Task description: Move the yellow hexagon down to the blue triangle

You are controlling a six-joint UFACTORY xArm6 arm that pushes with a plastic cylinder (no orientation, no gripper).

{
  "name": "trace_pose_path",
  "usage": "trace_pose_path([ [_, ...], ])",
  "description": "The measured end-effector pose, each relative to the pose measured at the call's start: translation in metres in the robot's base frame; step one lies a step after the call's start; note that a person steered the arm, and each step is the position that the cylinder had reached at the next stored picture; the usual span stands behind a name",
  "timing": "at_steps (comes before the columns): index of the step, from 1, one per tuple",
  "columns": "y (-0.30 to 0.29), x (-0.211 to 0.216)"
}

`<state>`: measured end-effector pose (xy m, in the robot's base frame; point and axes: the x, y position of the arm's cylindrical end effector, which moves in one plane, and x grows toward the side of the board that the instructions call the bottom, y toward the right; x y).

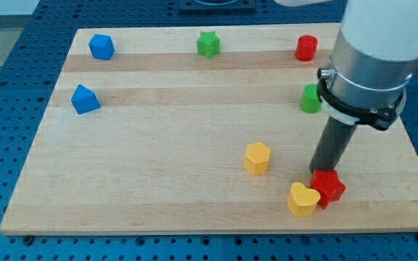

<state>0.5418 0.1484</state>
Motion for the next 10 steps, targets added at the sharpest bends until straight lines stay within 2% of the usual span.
trace_pose_path([
  [1, -0.004, -0.018],
  [2, -0.081, -0.029],
  [3, -0.136, -0.016],
  [4, -0.151, 0.005],
  [5, -0.141, 0.038],
  [6, -0.166, 0.034],
  [7, -0.241, -0.009],
  [8, -0.294, -0.017],
  [9, -0.211, -0.017],
  [10, -0.165, 0.000],
])
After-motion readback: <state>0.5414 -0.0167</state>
